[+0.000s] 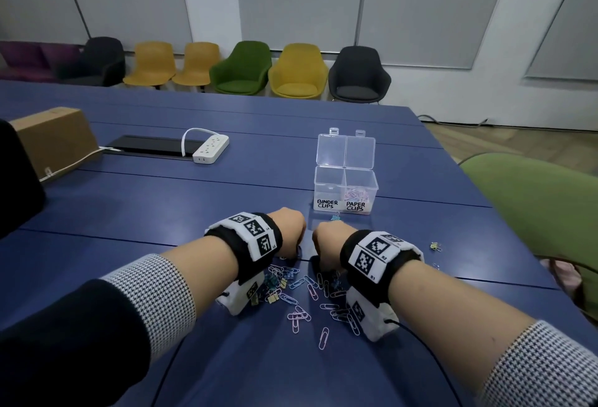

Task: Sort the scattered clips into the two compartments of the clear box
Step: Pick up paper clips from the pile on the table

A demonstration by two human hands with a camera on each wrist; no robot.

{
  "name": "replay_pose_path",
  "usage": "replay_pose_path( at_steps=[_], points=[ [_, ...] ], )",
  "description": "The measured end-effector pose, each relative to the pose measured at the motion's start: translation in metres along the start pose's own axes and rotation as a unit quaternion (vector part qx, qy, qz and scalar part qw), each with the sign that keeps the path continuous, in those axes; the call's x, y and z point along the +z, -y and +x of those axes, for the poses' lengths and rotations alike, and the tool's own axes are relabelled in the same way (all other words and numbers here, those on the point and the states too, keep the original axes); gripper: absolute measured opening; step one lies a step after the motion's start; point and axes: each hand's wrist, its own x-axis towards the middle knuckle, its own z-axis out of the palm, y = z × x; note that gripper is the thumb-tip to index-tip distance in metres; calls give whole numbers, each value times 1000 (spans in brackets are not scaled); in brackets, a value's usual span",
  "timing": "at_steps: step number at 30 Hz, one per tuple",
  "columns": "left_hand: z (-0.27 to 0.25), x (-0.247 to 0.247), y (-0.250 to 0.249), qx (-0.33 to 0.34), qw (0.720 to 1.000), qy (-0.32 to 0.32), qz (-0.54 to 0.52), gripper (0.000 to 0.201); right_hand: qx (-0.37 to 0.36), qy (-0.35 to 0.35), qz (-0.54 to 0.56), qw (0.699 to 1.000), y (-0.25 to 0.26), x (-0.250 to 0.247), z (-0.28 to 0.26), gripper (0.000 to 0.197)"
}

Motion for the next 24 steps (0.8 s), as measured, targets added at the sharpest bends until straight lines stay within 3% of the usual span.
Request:
replay_pose_path(
  at_steps=[4, 6, 7, 9, 12, 14, 15, 16, 18, 19, 21, 22, 23, 24],
  points=[
    [-1, 0, -3, 26, 1000, 0, 10, 18, 9, -10, 120, 993, -16, 1, -9, 8],
    [-1, 0, -2, 31, 999, -6, -3, 15, 22, -18, 271, 962, -28, 6, -14, 13],
    [-1, 1, -1, 33, 999, -9, -17, 15, 24, -14, 363, 931, -34, 8, -17, 19],
    [0, 2, 4, 35, 998, -14, -58, 13, 16, -3, 569, 822, -45, 12, -25, 26],
    [1, 5, 17, 21, 988, -22, -152, 11, 9, 8, 790, 613, -59, 13, -38, 24],
    [-1, 7, 27, 2, 949, -18, -313, 14, 8, 11, 865, 502, -65, 16, -48, 21],
    [-5, 6, 30, -4, 902, -19, -432, 15, 10, 10, 894, 449, -66, 19, -52, 18],
    [-8, 5, 32, -5, 828, -20, -560, 15, 10, 4, 918, 396, -66, 22, -55, 12],
    [-16, 2, 37, -15, 634, -20, -773, 16, -1, -15, 948, 317, -65, 29, -57, 13],
    [-19, 0, 40, -28, 541, -16, -841, 16, -4, -20, 955, 295, -65, 32, -57, 15],
    [-27, 0, 44, -50, 392, -2, -919, 15, -7, -10, 958, 287, -61, 32, -58, 15],
    [-30, 2, 45, -57, 347, 6, -936, 16, -1, 2, 952, 305, -59, 31, -59, 16],
    [-33, 4, 46, -62, 322, 11, -945, 18, 10, 11, 942, 336, -58, 29, -60, 18],
    [-36, 6, 46, -66, 315, 17, -947, 19, 21, 19, 927, 374, -58, 28, -61, 25]
  ],
)
